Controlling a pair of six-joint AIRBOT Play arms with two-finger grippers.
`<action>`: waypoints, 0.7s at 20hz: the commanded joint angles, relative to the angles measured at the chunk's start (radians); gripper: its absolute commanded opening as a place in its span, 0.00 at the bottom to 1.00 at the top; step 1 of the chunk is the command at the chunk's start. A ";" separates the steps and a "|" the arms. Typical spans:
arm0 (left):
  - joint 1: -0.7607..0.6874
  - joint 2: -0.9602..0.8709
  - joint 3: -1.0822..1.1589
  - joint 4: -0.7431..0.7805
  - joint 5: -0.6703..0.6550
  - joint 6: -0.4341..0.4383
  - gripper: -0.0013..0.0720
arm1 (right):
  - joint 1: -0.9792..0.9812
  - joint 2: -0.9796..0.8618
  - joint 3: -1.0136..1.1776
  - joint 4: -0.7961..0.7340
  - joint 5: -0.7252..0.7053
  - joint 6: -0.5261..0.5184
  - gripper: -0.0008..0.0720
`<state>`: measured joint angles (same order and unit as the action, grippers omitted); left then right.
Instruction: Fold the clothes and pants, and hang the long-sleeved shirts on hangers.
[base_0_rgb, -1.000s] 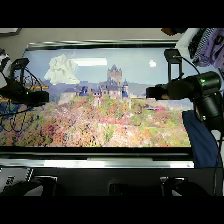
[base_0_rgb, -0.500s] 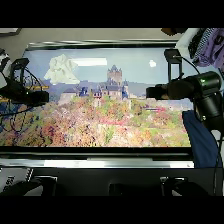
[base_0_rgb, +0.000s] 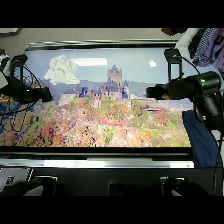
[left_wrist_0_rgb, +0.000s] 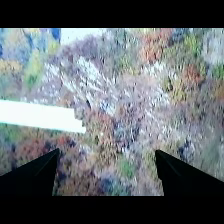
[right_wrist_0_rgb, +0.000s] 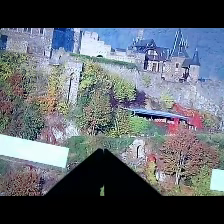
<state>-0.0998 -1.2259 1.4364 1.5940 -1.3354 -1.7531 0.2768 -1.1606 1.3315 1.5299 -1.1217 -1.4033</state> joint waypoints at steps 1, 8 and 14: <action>0.031 -0.021 0.000 0.052 0.423 -0.111 1.00 | 0.001 -0.001 0.001 0.002 0.001 0.001 0.06; 0.147 -0.481 0.114 0.052 0.770 -0.272 1.00 | 0.001 -0.001 0.001 0.002 0.001 0.000 0.06; 0.152 -0.749 0.325 0.052 0.854 -0.270 1.00 | 0.001 -0.001 0.001 0.002 0.001 0.000 0.06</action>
<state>0.0463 -1.8549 1.6661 1.6444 -0.5350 -2.0163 0.2768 -1.1606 1.3315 1.5330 -1.1210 -1.4033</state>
